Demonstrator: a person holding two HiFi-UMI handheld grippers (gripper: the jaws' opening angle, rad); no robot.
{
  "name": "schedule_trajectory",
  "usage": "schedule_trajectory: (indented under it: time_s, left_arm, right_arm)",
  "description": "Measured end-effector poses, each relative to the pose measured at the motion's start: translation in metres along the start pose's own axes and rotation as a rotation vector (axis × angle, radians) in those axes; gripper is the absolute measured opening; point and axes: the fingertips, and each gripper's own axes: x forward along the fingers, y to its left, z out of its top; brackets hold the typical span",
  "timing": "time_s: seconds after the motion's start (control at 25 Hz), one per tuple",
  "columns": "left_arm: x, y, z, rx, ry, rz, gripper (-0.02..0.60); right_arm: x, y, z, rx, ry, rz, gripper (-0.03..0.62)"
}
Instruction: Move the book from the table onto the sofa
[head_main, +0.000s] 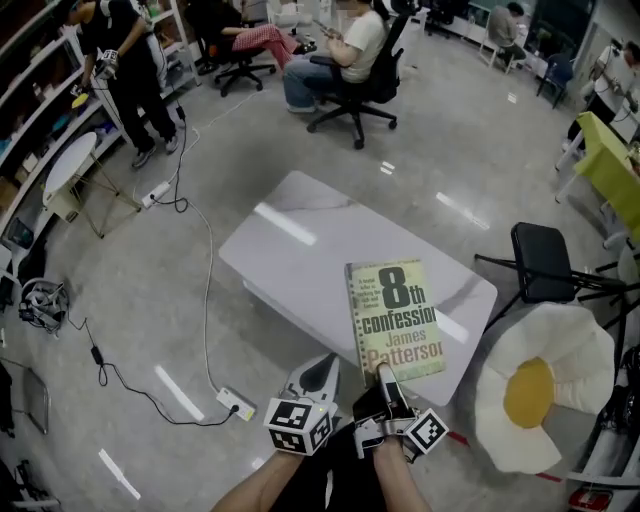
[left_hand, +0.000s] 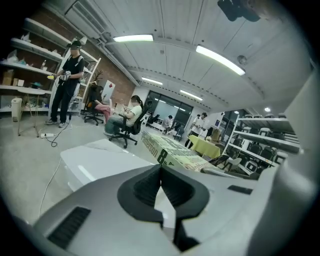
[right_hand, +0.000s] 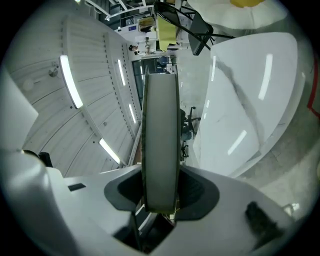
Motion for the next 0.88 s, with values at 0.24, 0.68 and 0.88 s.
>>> schedule_trajectory:
  time_s: [0.24,0.68,0.88]
  left_arm:
    - [-0.044,-0.017,0.036,0.008,-0.001,-0.014,0.011]
    - [-0.095,-0.034,0.054,0.005,-0.062,-0.026,0.011]
    - [-0.106,-0.038,0.063,0.018,-0.069,-0.041,0.011]
  right_arm:
    - [-0.009,0.053,-0.016,-0.021,0.014,-0.027,0.169]
    - [-0.033,0.089,-0.039,-0.036,0.035,-0.036,0.169]
    - [-0.037,0.103,-0.049,-0.055,0.05,-0.027,0.169]
